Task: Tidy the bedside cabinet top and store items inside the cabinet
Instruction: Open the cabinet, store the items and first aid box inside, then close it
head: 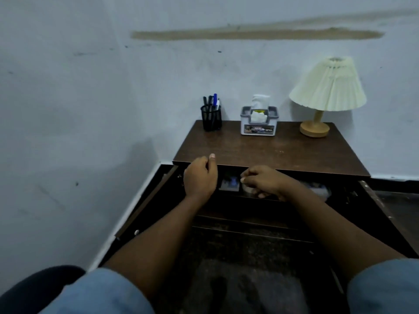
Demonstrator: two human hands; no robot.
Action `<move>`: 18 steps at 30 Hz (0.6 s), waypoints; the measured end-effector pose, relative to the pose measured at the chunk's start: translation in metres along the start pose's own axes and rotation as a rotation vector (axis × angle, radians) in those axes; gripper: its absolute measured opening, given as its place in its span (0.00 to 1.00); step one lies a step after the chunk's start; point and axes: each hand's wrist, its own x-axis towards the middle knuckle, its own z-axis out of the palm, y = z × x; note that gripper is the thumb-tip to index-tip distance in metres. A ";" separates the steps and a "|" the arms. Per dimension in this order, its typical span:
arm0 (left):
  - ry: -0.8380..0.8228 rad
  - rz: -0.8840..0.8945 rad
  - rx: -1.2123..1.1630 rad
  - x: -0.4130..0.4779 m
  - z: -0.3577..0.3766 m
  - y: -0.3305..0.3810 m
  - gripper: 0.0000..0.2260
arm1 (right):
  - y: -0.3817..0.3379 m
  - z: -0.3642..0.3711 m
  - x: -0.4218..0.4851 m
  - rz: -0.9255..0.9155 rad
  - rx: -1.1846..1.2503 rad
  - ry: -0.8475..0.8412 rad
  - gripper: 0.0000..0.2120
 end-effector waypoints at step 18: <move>-0.572 0.046 0.326 0.065 -0.138 -0.098 0.13 | -0.086 0.183 0.048 -0.835 -0.637 -0.079 0.21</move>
